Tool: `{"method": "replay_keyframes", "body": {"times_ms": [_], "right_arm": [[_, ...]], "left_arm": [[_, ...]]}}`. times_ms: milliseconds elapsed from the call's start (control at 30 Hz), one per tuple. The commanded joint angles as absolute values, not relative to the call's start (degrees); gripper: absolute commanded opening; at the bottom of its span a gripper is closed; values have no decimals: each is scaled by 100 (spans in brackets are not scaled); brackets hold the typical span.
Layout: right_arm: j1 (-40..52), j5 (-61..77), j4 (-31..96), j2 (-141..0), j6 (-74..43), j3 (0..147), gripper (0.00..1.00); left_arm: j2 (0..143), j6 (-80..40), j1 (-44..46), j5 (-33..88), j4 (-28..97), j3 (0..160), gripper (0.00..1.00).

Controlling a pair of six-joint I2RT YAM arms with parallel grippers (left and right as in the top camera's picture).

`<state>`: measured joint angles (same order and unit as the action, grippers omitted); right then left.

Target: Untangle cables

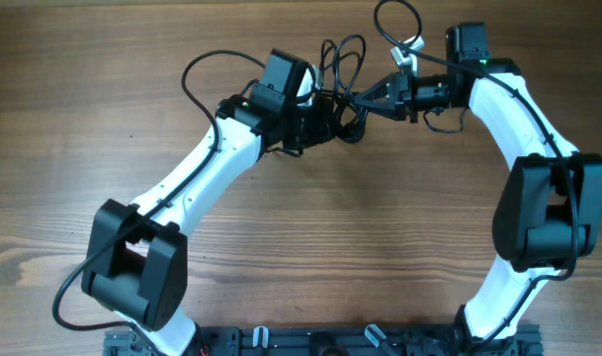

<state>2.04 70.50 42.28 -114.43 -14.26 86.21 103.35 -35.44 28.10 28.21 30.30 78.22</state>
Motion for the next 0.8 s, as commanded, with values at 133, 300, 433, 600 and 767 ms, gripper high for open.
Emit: {"method": "replay_keyframes", "body": {"times_ms": [133, 300, 433, 600, 767], "right_arm": [[-198, 9078, 3026, -11207, -2078, 8892, 8], [-366, 9301, 1984, -11207, -3096, 8892, 7], [-580, 9299, 1138, -11207, -3905, 8892, 8], [-733, 9264, 639, -11207, -4029, 8886, 11], [-563, 9063, 714, -11207, -3636, 8809, 21]], "left_arm": [[10510, -3022, 2895, 3011, 3651, 7500, 4], [10510, -3020, 2895, 2840, 3736, 7500, 4], [10510, -3020, 2895, 2672, 3828, 7500, 4], [10510, -3022, 2895, 2565, 3903, 7500, 4], [10471, -3017, 2860, 2775, 3701, 7502, 4]]}}
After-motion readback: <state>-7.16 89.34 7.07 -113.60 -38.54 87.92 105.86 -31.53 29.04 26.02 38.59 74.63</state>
